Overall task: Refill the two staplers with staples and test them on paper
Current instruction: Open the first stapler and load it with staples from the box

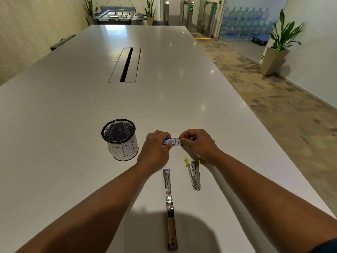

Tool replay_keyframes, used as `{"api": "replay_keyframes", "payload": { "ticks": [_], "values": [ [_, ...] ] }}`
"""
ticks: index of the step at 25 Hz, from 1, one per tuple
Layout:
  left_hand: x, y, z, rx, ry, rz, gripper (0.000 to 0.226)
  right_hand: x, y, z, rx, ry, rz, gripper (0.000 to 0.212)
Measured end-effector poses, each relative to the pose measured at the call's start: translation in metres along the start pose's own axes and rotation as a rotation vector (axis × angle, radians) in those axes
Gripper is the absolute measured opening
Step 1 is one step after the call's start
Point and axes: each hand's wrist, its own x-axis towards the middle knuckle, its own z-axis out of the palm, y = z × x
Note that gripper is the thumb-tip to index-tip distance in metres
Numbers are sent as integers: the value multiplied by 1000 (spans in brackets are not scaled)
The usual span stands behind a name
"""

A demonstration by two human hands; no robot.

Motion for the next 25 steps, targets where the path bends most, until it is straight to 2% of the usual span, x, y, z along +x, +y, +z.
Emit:
{"api": "replay_keyframes", "payload": {
  "ticks": [7, 13, 16, 21, 25],
  "values": [
    [0, 0, -1, 12, -5, 3, 17, 11, -14, -11, -248, -93, -208, 11],
    [-1, 0, -2, 15, -12, 0, 17, 20, -25, -16, -373, -209, -181, 13],
    [0, 0, -1, 15, -14, 1, 16, 20, -26, -15, -356, -206, -157, 11],
    [0, -1, 0, 7, -15, 1, 16, 18, -29, -21, -169, -199, -61, 4],
    [1, -2, 0, 1, -12, -3, 17, 19, -32, -20, -161, -235, -13, 14]
  ]
}}
